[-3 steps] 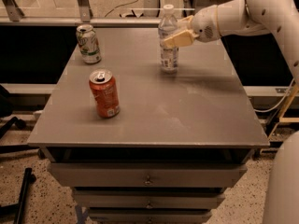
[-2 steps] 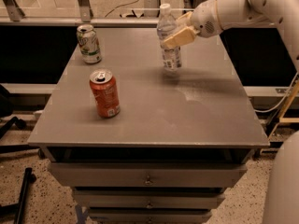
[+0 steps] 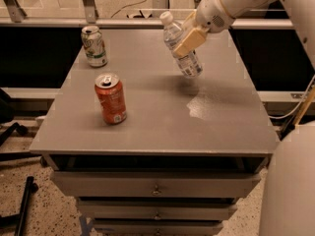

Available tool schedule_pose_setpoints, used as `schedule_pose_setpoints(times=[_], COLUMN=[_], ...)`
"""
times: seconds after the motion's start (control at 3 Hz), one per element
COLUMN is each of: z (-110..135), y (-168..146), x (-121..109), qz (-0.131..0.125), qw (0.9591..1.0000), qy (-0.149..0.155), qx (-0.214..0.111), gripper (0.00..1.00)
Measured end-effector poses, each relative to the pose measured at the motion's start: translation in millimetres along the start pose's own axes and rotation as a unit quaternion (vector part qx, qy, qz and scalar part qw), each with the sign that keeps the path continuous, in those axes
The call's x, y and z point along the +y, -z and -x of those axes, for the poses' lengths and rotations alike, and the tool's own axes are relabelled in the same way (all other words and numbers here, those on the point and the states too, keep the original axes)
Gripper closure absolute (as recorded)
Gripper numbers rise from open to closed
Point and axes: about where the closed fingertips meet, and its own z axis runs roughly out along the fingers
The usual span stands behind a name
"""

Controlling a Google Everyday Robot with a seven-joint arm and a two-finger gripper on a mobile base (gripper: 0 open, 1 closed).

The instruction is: Knock blue plastic bottle over

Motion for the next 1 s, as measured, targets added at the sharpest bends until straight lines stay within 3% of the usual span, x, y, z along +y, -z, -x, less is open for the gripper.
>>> schedule_pose_setpoints(times=[0.33,1.0], z=[-9.4,-34.0], y=[-12.6,-51.2], x=[14.8,34.3], qz=[0.035,0.102], qw=[0.9963,0.9798], qy=[0.018,0.028], qx=[0.077,0.17], gripper=[1.0,1.0])
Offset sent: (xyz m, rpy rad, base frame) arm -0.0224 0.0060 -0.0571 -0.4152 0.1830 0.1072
